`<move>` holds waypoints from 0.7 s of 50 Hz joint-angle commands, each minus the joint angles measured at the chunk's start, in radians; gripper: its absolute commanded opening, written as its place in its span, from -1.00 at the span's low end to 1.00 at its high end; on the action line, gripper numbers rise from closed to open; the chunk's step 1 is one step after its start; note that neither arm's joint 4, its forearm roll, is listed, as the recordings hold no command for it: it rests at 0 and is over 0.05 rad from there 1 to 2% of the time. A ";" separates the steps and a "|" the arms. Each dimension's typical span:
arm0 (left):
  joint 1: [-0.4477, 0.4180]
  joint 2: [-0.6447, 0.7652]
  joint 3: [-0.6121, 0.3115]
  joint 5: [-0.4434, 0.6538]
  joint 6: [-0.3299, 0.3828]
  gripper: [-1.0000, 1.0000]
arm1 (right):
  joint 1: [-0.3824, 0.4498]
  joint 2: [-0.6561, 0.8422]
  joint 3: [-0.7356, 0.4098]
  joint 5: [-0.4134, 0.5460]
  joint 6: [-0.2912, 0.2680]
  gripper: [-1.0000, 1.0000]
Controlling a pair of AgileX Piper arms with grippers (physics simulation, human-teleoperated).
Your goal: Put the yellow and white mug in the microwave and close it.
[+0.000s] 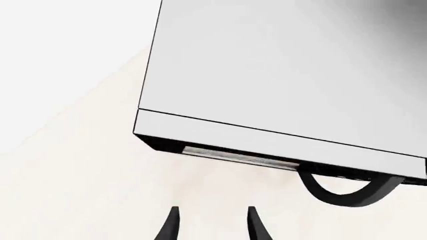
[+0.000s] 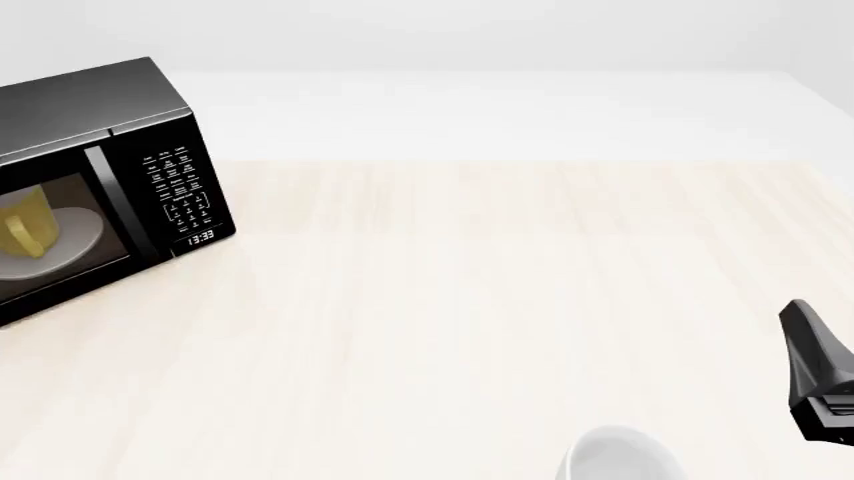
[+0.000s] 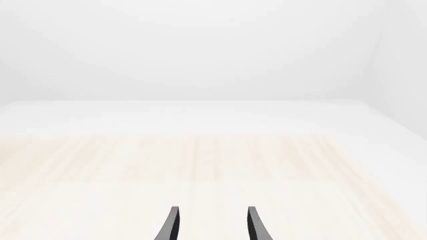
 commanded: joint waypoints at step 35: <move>0.021 -0.316 -0.039 0.183 0.038 1.00 | 0.000 0.000 0.000 0.000 0.000 1.00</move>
